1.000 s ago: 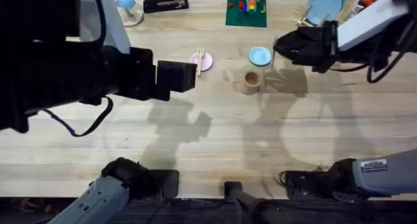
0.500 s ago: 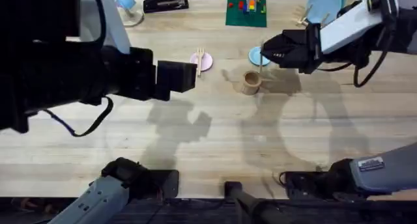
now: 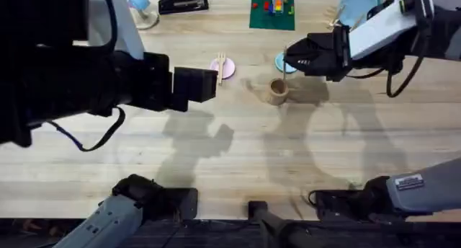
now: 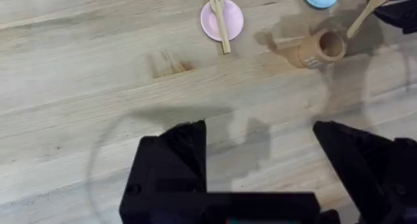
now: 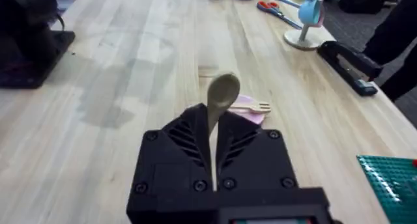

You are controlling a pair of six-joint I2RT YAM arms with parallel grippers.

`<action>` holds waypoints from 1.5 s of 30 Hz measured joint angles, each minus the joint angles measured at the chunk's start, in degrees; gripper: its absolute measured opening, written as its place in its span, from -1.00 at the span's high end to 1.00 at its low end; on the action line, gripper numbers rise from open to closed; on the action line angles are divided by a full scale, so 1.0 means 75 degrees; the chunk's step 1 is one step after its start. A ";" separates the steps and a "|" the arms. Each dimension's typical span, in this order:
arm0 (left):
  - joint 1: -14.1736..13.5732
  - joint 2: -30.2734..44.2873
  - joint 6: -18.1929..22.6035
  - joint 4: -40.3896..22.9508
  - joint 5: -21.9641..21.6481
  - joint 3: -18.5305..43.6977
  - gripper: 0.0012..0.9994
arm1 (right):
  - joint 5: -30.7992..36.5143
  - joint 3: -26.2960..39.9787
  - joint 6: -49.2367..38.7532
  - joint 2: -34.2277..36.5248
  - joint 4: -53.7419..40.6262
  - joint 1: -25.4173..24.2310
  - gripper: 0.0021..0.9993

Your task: Pick up a utensil and set it on the pink plate, then put the other utensil in the container.

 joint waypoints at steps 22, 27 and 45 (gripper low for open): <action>0.0000 0.0000 0.0000 0.0000 0.0000 0.0000 -0.99 | -0.0015 0.0003 0.0079 0.1383 0.0310 0.0015 0.94; 0.0000 0.0000 0.0000 0.0000 0.0000 0.0000 -0.99 | -0.0015 0.0003 0.0083 0.1530 0.0313 0.0044 0.89; 0.0000 0.0000 0.0000 0.0000 0.0000 0.0000 -0.99 | -0.0017 0.0003 0.0166 0.1527 0.0369 0.0044 0.06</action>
